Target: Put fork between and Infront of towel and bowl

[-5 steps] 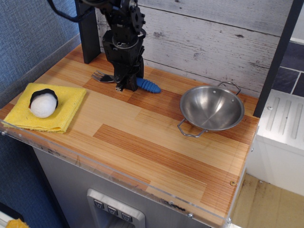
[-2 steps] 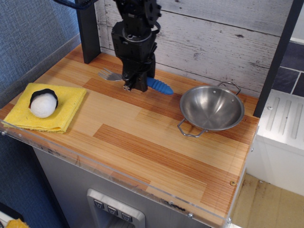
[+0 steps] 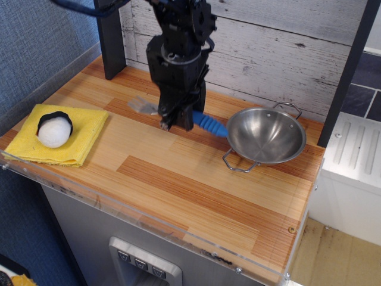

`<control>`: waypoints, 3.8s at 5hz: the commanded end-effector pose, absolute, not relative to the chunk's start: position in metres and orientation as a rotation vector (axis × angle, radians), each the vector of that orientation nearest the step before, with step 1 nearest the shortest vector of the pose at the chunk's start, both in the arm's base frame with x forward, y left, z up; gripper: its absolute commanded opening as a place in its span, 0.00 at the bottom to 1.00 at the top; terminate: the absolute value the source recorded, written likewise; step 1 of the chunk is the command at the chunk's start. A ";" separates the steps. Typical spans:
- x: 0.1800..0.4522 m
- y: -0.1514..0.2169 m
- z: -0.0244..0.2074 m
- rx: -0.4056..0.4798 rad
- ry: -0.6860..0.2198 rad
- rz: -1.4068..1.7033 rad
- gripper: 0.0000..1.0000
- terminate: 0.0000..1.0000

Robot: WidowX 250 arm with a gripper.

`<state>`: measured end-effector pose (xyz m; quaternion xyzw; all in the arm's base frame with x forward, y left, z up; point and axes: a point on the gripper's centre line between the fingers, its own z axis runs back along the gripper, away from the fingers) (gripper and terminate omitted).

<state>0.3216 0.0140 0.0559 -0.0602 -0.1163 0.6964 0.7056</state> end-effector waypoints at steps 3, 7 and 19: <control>0.270 -0.010 0.038 -0.091 -0.193 1.461 0.00 0.00; 0.275 -0.004 0.004 0.010 -0.161 1.383 1.00 0.00; 0.280 -0.014 0.119 0.000 -0.300 1.300 1.00 0.00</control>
